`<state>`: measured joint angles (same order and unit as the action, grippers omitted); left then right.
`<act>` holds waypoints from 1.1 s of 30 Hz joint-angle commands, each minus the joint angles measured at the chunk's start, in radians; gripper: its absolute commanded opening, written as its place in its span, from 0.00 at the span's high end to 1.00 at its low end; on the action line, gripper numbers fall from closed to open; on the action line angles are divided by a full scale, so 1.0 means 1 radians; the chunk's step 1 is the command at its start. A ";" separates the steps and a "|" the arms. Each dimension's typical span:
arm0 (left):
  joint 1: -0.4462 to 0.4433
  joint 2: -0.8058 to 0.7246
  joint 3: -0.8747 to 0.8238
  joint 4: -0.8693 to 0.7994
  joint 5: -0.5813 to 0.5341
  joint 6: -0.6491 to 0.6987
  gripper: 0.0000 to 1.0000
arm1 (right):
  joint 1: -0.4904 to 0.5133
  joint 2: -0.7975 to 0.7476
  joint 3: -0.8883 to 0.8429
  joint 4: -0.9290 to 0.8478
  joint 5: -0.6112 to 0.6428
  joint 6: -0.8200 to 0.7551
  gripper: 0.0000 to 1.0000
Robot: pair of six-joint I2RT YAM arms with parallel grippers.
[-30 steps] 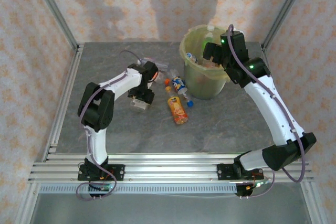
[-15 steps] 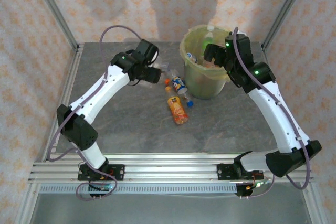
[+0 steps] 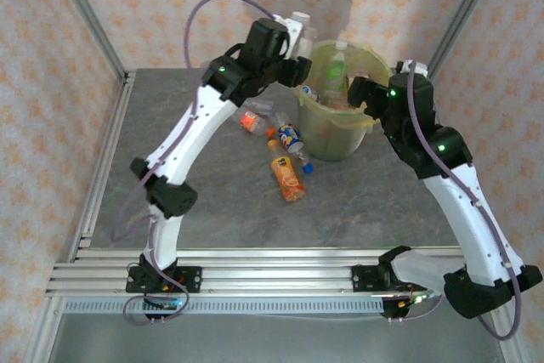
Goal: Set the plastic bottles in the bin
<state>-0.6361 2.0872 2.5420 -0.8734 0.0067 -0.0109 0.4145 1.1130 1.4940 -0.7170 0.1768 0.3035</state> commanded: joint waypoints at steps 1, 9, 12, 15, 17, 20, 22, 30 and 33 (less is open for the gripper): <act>-0.037 0.077 0.130 0.011 0.032 0.092 0.37 | 0.007 -0.029 -0.022 0.011 0.056 0.017 0.01; -0.080 0.152 0.160 0.133 0.044 0.155 0.34 | 0.007 -0.044 -0.038 0.012 0.067 0.025 0.01; -0.090 0.172 0.160 0.137 0.065 0.171 0.31 | 0.008 -0.043 -0.038 0.009 0.065 0.024 0.01; -0.099 0.194 0.160 0.129 0.064 0.195 0.29 | 0.007 -0.044 -0.037 0.004 0.075 0.023 0.01; -0.103 0.209 0.160 0.124 0.050 0.216 0.27 | 0.007 -0.044 -0.037 0.002 0.075 0.022 0.01; -0.103 0.227 0.160 0.112 0.030 0.241 0.24 | 0.008 -0.049 -0.035 -0.001 0.077 0.020 0.01; -0.103 0.238 0.159 0.104 0.015 0.257 0.19 | 0.009 -0.053 -0.033 -0.001 0.079 0.021 0.01; -0.105 0.242 0.159 0.090 -0.006 0.285 0.00 | 0.007 -0.061 -0.026 -0.005 0.081 0.015 0.01; -0.105 0.233 0.159 0.093 0.010 0.287 0.00 | 0.009 -0.058 -0.022 -0.005 0.077 0.012 0.01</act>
<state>-0.7269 2.3501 2.6736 -0.7723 0.0185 0.2436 0.4145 1.0672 1.4620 -0.7174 0.2291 0.3145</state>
